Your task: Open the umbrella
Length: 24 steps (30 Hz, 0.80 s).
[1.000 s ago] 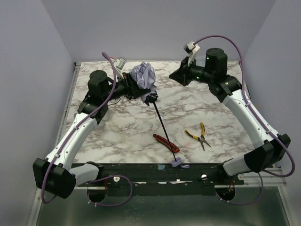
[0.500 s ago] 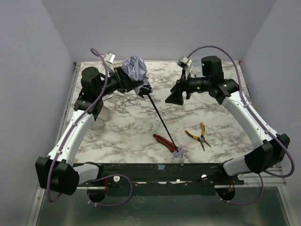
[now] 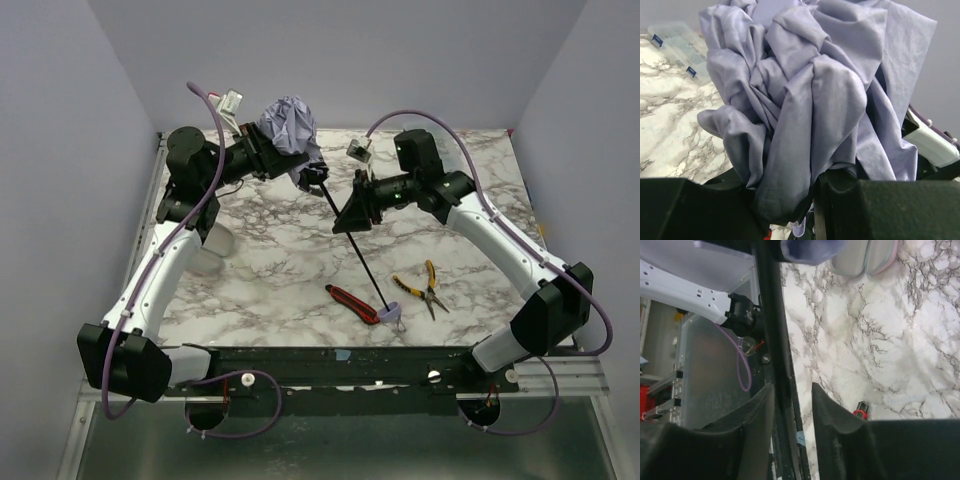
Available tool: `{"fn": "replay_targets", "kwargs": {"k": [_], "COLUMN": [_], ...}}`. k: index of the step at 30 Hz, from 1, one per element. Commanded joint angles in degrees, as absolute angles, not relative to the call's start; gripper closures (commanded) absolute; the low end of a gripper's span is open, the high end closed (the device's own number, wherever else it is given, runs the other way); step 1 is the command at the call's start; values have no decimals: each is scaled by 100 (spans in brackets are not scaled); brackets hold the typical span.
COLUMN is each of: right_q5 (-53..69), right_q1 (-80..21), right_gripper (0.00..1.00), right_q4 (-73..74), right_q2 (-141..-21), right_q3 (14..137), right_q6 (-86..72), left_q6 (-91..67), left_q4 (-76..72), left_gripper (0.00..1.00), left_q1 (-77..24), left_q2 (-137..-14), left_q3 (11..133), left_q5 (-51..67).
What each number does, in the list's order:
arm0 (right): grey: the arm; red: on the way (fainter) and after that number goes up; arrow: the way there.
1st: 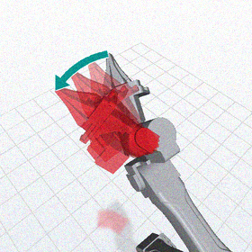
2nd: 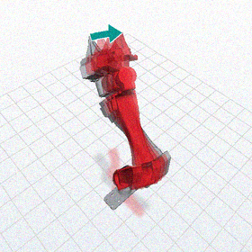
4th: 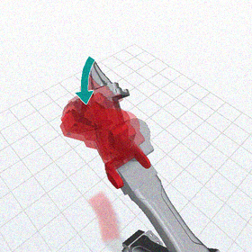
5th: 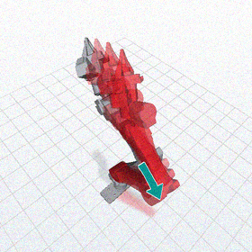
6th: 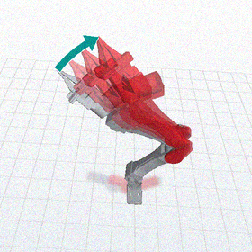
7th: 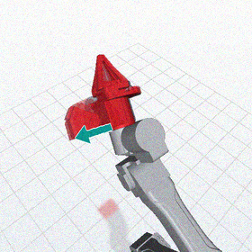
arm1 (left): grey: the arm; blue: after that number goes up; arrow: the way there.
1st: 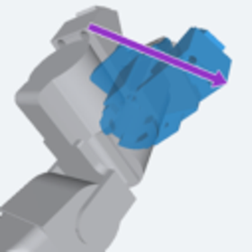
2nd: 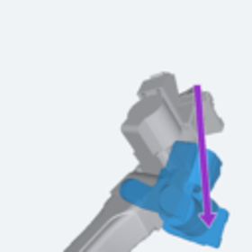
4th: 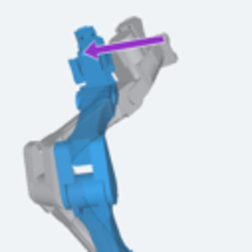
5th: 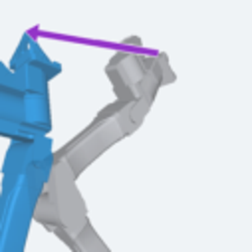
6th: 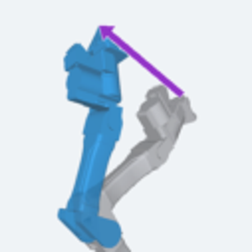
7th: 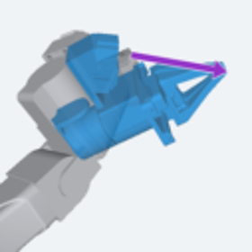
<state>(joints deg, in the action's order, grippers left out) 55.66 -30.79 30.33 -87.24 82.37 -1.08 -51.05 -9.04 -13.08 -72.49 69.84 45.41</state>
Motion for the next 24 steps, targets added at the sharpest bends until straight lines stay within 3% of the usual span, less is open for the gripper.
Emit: {"fn": "replay_targets", "kwargs": {"k": [1,3,4,5,6,7,10,11,14,20,24], "right_q5": [6089,6091,6082,6067,6069,6092,6303,6385,6591,6771,6802], "right_q1": [-3085,-3085,-3076,-3075,-3058,-3026,-2900,-2837,-2745,-2725,-2725], "right_gripper": [94,100,100,100,100,100,100,100,100,100,100], "right_q4": [2572,2358,2301,2254,2181,2068,1512,1302,662,162,48], "right_q2": [-8874,-8852,-8840,-8831,-8828,-8828,-8858,-8872,-8944,-9155,-9191], "right_q3": [8435,8473,8520,8570,8587,8578,8418,8338,8164,8194,8156], "right_q6": [-594,-876,-1032,-1174,-1396,-1594,-2410,-2737,-3481,-4098,-4215], "left_q6": [-5252,-5084,-4951,-4712,-4425,-3991,-2414,-1584,841,5287,6605], "left_q4": [-1310,-1179,-1080,-928,-733,-445,206,461,769,2453,2710], "left_gripper": [100,98,86,65,51,41,26,13,7,7,14], "left_q1": [-1227,-1137,-1018,-894,-708,-533,-59,-53,-76,-1145,-2093], "left_q2": [-7190,-7190,-7174,-7165,-7155,-7133,-6951,-6824,-6368,-5645,-5460], "left_q3": [7211,7251,7294,7354,7429,7552,7856,7956,7920,7593,7239], "left_q5": [4800,4858,4866,4874,4852,4771,4340,4136,4336,4170,3385]}}
